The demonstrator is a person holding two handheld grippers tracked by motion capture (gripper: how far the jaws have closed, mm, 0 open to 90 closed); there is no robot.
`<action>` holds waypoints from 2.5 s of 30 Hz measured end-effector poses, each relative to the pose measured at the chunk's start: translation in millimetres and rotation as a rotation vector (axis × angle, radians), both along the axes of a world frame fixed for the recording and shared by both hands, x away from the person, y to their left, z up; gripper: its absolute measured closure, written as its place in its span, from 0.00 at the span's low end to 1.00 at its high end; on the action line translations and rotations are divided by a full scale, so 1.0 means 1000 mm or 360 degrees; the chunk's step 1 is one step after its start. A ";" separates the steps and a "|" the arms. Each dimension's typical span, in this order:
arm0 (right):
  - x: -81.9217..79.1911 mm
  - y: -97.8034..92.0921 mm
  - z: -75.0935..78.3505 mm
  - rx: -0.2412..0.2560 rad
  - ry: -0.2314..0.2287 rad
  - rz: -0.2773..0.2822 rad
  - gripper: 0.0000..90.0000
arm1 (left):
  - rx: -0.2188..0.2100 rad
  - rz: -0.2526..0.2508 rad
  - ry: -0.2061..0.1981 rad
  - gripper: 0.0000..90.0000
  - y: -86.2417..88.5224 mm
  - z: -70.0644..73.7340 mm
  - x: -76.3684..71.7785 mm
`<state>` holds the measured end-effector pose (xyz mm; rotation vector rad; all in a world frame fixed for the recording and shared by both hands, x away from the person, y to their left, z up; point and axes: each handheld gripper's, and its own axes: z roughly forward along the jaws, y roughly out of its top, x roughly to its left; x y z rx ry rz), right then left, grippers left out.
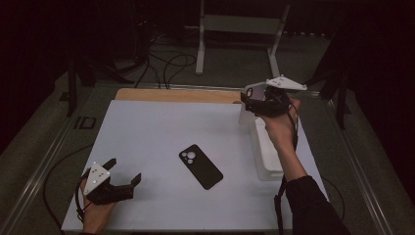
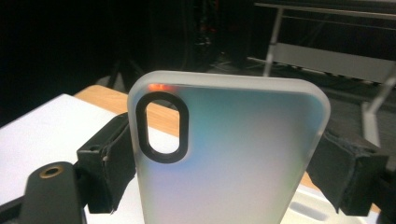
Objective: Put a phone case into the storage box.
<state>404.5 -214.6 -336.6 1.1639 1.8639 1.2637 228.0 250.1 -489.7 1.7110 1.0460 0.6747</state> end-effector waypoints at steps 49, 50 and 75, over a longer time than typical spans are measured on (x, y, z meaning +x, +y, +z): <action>0.051 -0.047 -0.027 -0.0052 0.0170 -0.0386 0.18 | -0.0012 0.0024 -0.0027 0.00 0.001 0.001 -0.001; 0.052 -0.048 -0.029 -0.0048 0.0176 -0.0389 0.18 | -0.0013 0.0024 -0.0027 0.00 0.001 0.001 -0.002; 0.073 -0.047 -0.072 -0.0081 0.0328 -0.0478 0.18 | -0.0020 0.0041 -0.0045 0.00 0.001 0.002 -0.002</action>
